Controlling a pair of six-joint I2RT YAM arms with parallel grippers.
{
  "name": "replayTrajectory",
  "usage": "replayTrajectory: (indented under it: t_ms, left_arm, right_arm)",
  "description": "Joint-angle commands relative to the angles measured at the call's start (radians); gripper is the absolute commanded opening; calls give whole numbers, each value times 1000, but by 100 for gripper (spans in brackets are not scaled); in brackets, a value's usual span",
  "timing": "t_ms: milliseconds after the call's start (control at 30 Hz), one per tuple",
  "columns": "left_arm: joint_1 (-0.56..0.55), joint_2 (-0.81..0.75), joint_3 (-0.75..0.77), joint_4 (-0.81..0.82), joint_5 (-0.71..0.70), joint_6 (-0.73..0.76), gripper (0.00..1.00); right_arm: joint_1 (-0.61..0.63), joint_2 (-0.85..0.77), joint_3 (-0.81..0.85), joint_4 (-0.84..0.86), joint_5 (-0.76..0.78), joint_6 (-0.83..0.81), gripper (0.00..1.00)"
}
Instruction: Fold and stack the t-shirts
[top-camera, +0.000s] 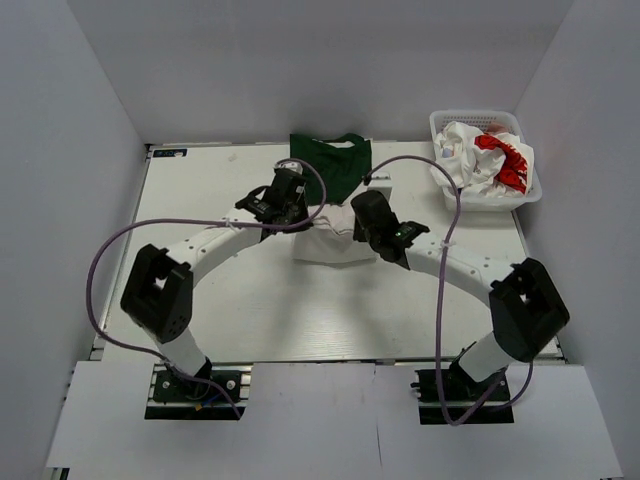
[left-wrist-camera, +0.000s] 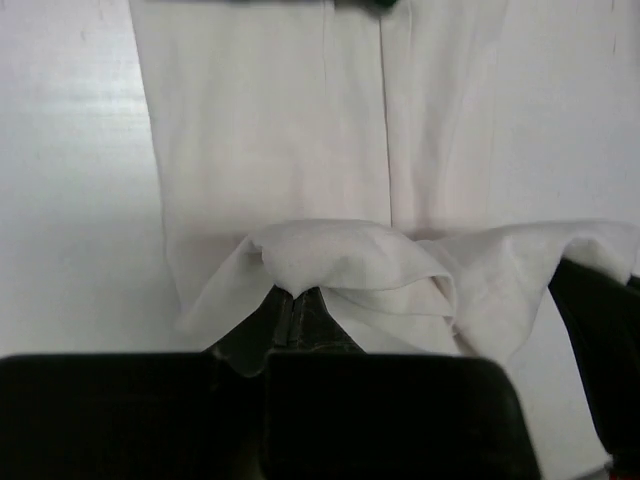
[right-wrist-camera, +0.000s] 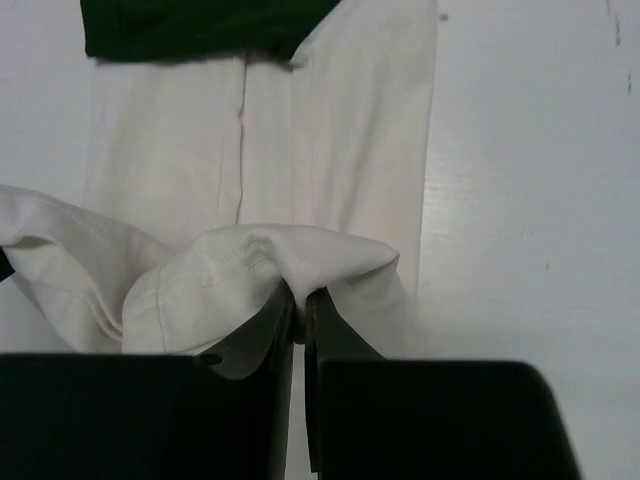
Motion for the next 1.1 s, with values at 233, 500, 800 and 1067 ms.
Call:
replayTrajectory:
  t_ms: [233,500,800,1067]
  left_arm:
    - [97,251,256,-22,-77,24,0]
    - [138,364,334,32,-70,15,0]
    - [167,513,557,-116,-110,14,31]
    - [168,271,346,-19,-132,5,100]
  right_arm:
    - [-119,246,263,90,-72,-101,0]
    - [-185,413,383,75,-103,-81,0]
    - [-224,560,578,-52,-94,-44,55]
    - [-217,387,430,-8,-169,-49,90]
